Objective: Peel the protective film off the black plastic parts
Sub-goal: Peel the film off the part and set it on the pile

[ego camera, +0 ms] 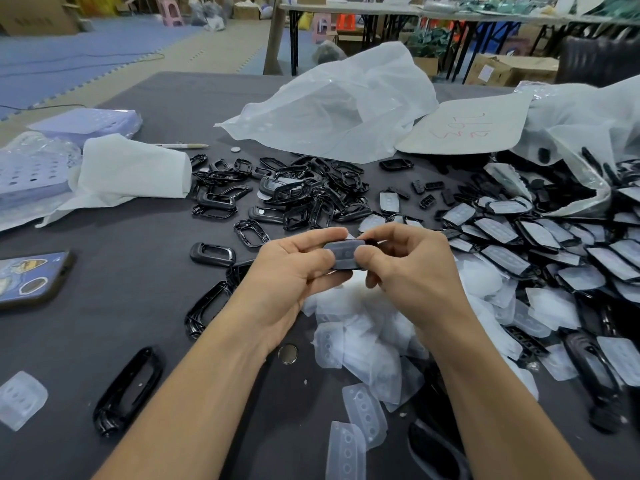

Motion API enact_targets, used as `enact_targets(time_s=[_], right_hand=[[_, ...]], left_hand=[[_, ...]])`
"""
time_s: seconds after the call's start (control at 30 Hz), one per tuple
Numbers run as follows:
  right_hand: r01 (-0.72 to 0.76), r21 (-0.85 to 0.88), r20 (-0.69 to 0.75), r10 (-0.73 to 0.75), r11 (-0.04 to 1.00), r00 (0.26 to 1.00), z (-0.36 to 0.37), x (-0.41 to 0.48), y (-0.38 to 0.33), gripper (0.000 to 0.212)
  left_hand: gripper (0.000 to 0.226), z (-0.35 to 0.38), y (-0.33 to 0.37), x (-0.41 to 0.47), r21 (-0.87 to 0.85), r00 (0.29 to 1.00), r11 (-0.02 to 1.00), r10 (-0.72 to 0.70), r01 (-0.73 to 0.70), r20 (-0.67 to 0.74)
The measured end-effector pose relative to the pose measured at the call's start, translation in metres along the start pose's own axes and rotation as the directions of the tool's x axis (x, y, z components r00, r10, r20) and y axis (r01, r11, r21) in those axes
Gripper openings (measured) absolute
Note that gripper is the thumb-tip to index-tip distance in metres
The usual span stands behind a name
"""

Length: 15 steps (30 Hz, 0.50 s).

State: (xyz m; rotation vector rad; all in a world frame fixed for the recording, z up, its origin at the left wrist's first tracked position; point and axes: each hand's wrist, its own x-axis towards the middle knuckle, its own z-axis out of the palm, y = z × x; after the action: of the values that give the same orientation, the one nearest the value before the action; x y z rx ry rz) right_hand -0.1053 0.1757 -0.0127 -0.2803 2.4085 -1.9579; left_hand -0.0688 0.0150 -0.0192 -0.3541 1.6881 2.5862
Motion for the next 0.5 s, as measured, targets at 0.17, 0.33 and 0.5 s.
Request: enact_targets(time_s=[0.17,0.33,0.5], right_hand=[[-0.025,0.12,-0.033,0.029,0.992,0.999,-0.002,0.001,-0.004,0.02],[-0.033,0.158,-0.011,0.035,0.987,0.999,-0.001,0.001,-0.004,0.028],[-0.041,0.171,0.011,0.04,0.984,0.999,0.0,0.0,-0.006,0.026]], left_hand=[[0.026,-0.006,0.003,-0.002,0.087,1.0,0.996,-0.002,0.002,-0.006],[0.013,-0.002,0.003,-0.005,0.204,0.997,0.979,0.041,-0.028,-0.064],[0.029,0.006,0.0,-0.006,0.257,0.982,0.961,0.136,-0.099,-0.129]])
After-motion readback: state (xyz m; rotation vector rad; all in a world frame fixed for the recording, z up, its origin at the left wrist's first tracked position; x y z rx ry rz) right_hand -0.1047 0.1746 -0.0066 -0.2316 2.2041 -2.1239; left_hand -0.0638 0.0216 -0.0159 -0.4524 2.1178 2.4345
